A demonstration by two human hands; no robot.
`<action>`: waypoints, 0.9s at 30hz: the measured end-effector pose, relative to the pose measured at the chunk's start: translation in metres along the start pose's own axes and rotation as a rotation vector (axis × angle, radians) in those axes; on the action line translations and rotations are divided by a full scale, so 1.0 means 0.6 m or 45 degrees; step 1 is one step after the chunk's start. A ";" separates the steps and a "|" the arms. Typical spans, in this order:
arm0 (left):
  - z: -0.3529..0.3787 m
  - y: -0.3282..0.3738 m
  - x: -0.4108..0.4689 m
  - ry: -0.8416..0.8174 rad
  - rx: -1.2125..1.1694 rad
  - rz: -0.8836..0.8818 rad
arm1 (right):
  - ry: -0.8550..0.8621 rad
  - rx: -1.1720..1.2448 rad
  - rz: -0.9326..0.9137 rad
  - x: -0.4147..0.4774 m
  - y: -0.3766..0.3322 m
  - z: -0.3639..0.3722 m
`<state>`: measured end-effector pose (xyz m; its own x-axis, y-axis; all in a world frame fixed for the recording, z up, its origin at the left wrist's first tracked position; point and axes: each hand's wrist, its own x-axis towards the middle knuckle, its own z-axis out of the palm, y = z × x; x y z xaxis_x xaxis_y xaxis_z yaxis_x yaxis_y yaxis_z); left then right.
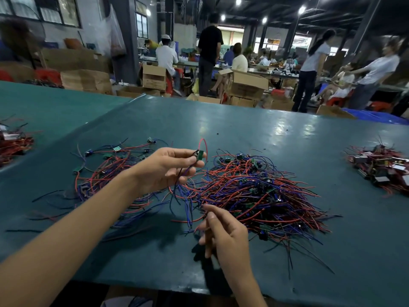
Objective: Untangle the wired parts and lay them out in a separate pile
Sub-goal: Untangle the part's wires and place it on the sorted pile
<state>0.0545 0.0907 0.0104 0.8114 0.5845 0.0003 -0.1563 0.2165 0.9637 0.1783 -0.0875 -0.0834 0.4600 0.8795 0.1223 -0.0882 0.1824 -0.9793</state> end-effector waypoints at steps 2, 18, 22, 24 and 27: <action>0.003 -0.027 -0.011 0.032 -0.059 -0.002 | 0.073 0.097 -0.043 0.013 -0.016 0.003; 0.043 -0.049 -0.084 0.274 0.399 0.019 | -0.285 0.254 0.294 0.082 -0.037 0.024; 0.033 -0.058 -0.071 0.325 0.037 -0.034 | -0.314 0.156 0.366 0.072 -0.007 0.036; 0.029 -0.083 -0.068 0.388 0.153 0.018 | -0.314 0.151 0.360 0.070 0.000 0.038; 0.027 -0.113 -0.076 0.373 0.303 0.023 | -0.305 0.214 0.327 0.068 0.004 0.036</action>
<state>0.0373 0.0370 -0.0506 0.6089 0.7929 -0.0254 -0.0061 0.0368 0.9993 0.1779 -0.0417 -0.0775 0.1868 0.9799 -0.0701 -0.3263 -0.0054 -0.9453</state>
